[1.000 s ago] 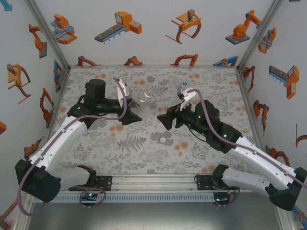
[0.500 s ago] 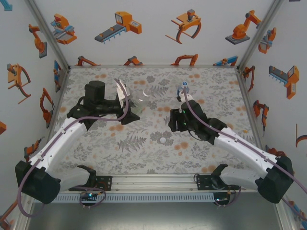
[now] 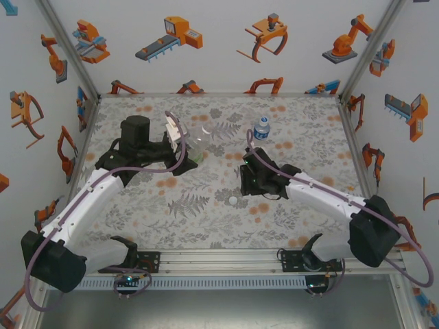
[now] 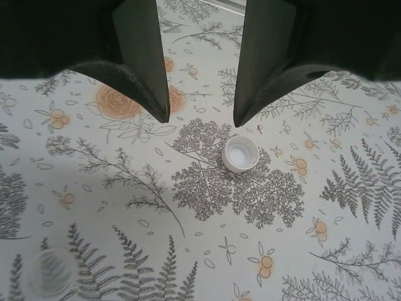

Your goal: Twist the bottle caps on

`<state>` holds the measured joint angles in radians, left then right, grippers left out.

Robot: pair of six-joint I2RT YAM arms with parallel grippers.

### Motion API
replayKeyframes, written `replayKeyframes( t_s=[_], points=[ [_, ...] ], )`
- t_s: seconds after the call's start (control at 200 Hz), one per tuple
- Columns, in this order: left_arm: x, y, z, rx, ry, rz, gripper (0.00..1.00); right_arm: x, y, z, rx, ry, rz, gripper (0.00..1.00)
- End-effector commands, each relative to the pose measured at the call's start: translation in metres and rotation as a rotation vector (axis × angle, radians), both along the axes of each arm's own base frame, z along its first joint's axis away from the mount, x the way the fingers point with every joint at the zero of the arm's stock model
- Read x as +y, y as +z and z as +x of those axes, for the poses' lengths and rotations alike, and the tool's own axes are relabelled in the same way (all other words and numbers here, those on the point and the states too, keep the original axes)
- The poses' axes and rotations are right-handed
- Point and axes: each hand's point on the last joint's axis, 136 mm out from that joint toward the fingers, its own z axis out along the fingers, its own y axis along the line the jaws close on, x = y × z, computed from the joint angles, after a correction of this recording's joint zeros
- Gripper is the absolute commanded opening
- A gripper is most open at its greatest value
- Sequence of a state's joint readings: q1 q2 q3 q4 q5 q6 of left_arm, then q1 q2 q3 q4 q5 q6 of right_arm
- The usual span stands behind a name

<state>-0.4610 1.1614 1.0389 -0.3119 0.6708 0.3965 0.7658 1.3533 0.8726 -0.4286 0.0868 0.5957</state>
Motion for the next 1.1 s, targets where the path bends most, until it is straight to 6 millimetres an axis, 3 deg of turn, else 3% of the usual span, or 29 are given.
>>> replayKeyframes(
  t_s=[0.0,0.606,1.096],
  points=[
    [0.005,0.009,0.001,-0.023,0.028,-0.014,0.01,0.019,0.005,0.002,0.013,-0.016,0.057,0.44],
    [0.004,0.007,0.002,-0.014,0.03,-0.011,0.01,0.057,-0.033,0.005,0.103,0.036,0.057,0.42],
    [0.003,0.006,0.003,0.001,0.03,-0.011,0.01,0.061,-0.049,-0.001,0.144,0.049,0.044,0.42]
  ],
)
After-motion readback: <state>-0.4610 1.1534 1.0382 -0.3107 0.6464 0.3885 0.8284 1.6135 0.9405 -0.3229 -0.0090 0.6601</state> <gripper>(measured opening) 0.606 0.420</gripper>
